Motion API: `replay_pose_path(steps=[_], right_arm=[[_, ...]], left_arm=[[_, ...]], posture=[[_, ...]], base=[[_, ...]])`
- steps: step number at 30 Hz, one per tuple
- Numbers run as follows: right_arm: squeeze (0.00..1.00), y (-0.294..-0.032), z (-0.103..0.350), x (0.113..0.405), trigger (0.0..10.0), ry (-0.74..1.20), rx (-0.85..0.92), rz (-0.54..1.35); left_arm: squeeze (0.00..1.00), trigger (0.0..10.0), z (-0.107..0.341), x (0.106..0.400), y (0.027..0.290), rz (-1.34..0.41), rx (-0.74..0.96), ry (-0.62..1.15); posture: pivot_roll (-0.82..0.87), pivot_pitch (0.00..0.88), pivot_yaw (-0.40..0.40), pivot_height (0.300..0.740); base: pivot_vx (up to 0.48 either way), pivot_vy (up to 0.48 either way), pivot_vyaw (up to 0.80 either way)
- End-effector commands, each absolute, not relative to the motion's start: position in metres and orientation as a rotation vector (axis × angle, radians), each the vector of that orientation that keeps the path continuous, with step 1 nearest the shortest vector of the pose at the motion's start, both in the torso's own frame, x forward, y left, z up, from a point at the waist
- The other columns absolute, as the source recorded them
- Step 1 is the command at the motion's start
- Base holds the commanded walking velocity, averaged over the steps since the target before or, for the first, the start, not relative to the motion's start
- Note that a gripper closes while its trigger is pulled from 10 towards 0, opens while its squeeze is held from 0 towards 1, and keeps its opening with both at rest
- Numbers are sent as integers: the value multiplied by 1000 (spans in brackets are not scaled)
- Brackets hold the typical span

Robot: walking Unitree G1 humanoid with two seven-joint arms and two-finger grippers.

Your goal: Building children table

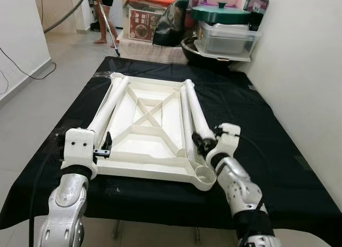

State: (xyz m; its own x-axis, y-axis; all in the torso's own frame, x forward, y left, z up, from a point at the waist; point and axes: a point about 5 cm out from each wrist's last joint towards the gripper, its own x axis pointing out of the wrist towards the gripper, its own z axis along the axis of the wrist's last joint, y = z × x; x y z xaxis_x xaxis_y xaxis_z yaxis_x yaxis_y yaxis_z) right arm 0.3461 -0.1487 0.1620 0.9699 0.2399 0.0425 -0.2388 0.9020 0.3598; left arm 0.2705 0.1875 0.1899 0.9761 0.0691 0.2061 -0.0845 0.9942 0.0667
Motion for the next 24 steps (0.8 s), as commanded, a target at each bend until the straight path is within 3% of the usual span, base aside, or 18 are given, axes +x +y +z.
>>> replay_pose_path(steps=[1,7,14,15,16,18,19,21,24], right_arm=[[0,-149,182,345,0,-79,432,356],[0,-151,190,335,0,-110,583,509],[0,-150,187,335,0,-97,662,501],[0,-147,187,332,0,-95,700,529],[0,-147,187,332,0,-95,700,529],[0,-143,186,327,0,-83,792,602],[0,-143,186,327,0,-83,792,602],[0,-139,187,321,0,-71,908,675],[0,-132,189,314,0,-56,981,778]], left_arm=[[0,10000,191,273,185,12,-24,-196],[0,10000,205,276,180,-118,-298,-236],[0,10000,205,277,176,-148,-375,-234],[0,10000,207,276,174,-192,-500,-245],[0,10000,207,276,174,-192,-500,-245],[0,10000,214,273,171,-274,-760,-297],[0,10000,214,273,171,-274,-760,-297],[0,10000,213,271,169,-350,-962,-306],[0,10000,207,270,166,-395,-1112,-287]], posture=[[74,0,-136,740],[70,0,-136,740],[70,0,-136,740],[70,0,-136,740],[70,0,-136,740],[72,0,-137,740],[72,0,-137,740],[70,0,-137,740],[69,0,-137,740]], base=[[0,0,0],[0,0,0],[0,0,0],[0,0,0],[0,0,0],[0,0,0],[0,0,0],[0,0,0],[0,0,0]])
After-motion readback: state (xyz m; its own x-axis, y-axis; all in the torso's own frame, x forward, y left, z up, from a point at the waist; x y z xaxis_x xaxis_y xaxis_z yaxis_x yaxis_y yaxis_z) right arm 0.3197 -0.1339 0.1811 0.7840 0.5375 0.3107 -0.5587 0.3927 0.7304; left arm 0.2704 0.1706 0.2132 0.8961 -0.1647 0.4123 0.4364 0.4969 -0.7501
